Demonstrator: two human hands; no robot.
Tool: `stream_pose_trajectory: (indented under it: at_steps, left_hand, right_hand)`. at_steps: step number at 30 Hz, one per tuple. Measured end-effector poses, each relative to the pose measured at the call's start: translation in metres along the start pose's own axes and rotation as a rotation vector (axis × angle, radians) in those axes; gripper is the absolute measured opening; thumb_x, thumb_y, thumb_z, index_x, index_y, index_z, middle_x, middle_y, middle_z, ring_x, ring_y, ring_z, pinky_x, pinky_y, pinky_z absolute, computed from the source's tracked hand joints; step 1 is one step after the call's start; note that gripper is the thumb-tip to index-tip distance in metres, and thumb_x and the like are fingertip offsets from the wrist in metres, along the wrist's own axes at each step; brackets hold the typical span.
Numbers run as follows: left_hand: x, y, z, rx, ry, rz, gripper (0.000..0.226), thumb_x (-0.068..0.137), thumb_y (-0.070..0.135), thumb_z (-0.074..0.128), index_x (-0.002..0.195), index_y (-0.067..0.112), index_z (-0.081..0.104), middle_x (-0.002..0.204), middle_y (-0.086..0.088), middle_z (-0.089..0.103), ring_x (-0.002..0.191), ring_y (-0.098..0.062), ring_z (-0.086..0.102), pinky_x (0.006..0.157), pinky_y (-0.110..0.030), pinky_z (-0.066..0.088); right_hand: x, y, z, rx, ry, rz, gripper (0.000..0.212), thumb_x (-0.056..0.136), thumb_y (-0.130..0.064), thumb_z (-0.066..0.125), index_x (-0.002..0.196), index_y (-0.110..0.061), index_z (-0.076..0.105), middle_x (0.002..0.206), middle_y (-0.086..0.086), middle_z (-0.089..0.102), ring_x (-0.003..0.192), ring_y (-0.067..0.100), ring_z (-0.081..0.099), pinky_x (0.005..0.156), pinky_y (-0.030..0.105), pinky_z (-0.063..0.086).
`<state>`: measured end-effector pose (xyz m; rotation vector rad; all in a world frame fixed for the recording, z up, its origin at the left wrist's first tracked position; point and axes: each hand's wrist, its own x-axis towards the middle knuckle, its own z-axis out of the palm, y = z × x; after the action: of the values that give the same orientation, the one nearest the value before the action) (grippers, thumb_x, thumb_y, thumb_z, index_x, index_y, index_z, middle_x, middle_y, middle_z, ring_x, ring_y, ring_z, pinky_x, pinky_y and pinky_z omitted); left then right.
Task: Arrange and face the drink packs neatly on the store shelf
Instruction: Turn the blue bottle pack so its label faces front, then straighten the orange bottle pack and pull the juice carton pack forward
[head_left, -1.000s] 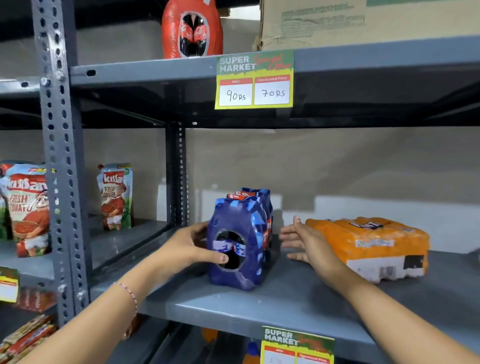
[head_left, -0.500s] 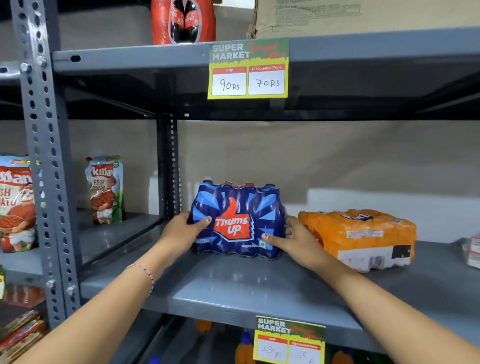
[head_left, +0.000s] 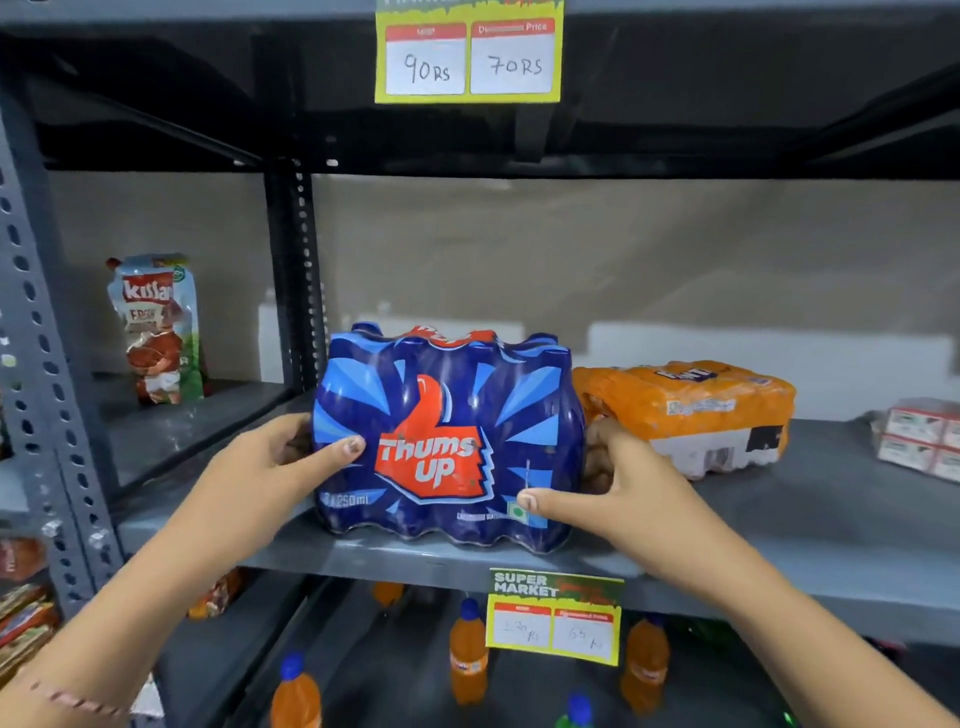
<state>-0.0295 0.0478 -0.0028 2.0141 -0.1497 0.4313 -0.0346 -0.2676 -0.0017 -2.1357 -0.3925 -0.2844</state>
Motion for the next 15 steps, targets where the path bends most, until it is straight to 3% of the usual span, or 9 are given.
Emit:
stream_pose_trajectory:
  at_steps: [2, 3, 5, 7, 9, 11, 13, 14, 15]
  left_hand:
    - [-0.004, 0.004, 0.008, 0.016, 0.061, 0.034, 0.056, 0.063, 0.064, 0.068, 0.114, 0.042, 0.064, 0.100, 0.028, 0.077, 0.094, 0.004, 0.073, 0.081, -0.030, 0.056]
    - [-0.007, 0.008, 0.016, 0.043, 0.142, 0.085, 0.063, 0.069, 0.059, 0.067, 0.126, 0.035, 0.062, 0.117, 0.019, 0.074, 0.109, -0.004, 0.069, 0.093, -0.038, 0.055]
    - [-0.025, 0.021, 0.030, 0.038, 0.366, 0.245, 0.066, 0.083, 0.041, 0.065, 0.144, 0.018, 0.051, 0.143, 0.005, 0.057, 0.131, -0.015, 0.056, 0.108, -0.048, 0.044]
    - [-0.045, 0.039, 0.049, -0.122, 0.473, 0.492, 0.046, 0.098, 0.018, 0.061, 0.142, 0.005, 0.051, 0.141, -0.008, 0.058, 0.130, -0.020, 0.057, 0.109, -0.042, 0.045]
    - [-0.054, 0.070, 0.082, -0.161, 0.408, 0.638, 0.029, 0.099, 0.008, 0.055, 0.127, 0.001, 0.060, 0.123, -0.010, 0.070, 0.116, -0.017, 0.067, 0.101, -0.030, 0.050]
    - [-0.045, 0.102, 0.123, -0.267, 0.145, 0.531, 0.017, 0.096, 0.004, 0.055, 0.108, 0.001, 0.067, 0.098, -0.004, 0.079, 0.095, -0.006, 0.074, 0.099, -0.030, 0.052]
    - [-0.031, 0.132, 0.172, -0.239, 0.006, 0.365, 0.018, 0.094, 0.006, 0.058, 0.105, 0.015, 0.069, 0.093, 0.003, 0.079, 0.089, -0.001, 0.073, 0.095, -0.029, 0.054]
    - [-0.021, 0.142, 0.193, -0.180, -0.006, 0.338, 0.019, 0.094, 0.012, 0.059, 0.108, 0.021, 0.068, 0.100, 0.005, 0.077, 0.094, -0.004, 0.072, 0.090, -0.027, 0.055]
    - [-0.011, 0.151, 0.211, -0.130, -0.005, 0.276, 0.020, 0.094, 0.019, 0.059, 0.112, 0.026, 0.066, 0.108, 0.004, 0.075, 0.100, -0.010, 0.071, 0.089, -0.029, 0.055]
  right_hand:
    - [0.001, -0.012, -0.016, 0.004, -0.084, 0.015, 0.071, 0.050, -0.073, 0.083, 0.107, -0.039, 0.059, 0.100, -0.011, 0.077, 0.086, -0.001, 0.073, 0.074, 0.025, 0.061]
    - [0.006, -0.015, -0.030, 0.019, -0.045, 0.021, 0.070, 0.047, -0.078, 0.080, 0.102, -0.038, 0.063, 0.093, -0.005, 0.078, 0.075, 0.004, 0.075, 0.067, 0.027, 0.061]
    - [0.031, -0.009, -0.070, 0.007, 0.229, -0.005, 0.058, 0.057, -0.082, 0.069, 0.088, -0.032, 0.069, 0.077, 0.004, 0.079, 0.062, 0.022, 0.074, 0.062, 0.041, 0.061]
    - [0.067, 0.008, -0.119, -0.158, 0.511, 0.007, 0.054, 0.074, -0.077, 0.053, 0.081, -0.025, 0.067, 0.076, 0.002, 0.078, 0.073, 0.029, 0.073, 0.071, 0.044, 0.057]
    - [0.104, 0.036, -0.166, -0.374, 0.593, 0.132, 0.050, 0.085, -0.066, 0.047, 0.081, -0.017, 0.061, 0.091, 0.007, 0.075, 0.094, 0.036, 0.068, 0.075, 0.040, 0.047]
    - [0.134, 0.069, -0.195, -0.540, 0.480, 0.329, 0.052, 0.092, -0.059, 0.047, 0.096, -0.011, 0.066, 0.112, 0.020, 0.068, 0.114, 0.041, 0.062, 0.083, 0.040, 0.047]
    - [0.148, 0.103, -0.205, -0.525, 0.284, 0.463, 0.065, 0.093, -0.061, 0.050, 0.123, -0.005, 0.065, 0.139, 0.021, 0.060, 0.119, 0.039, 0.061, 0.093, 0.041, 0.049]
    - [0.148, 0.115, -0.204, -0.431, 0.191, 0.495, 0.060, 0.092, -0.061, 0.054, 0.119, -0.010, 0.068, 0.140, 0.018, 0.061, 0.107, 0.033, 0.066, 0.089, 0.038, 0.050]
    - [0.148, 0.125, -0.202, -0.307, 0.127, 0.496, 0.047, 0.090, -0.061, 0.058, 0.102, -0.017, 0.072, 0.132, 0.014, 0.067, 0.090, 0.024, 0.068, 0.082, 0.035, 0.050]
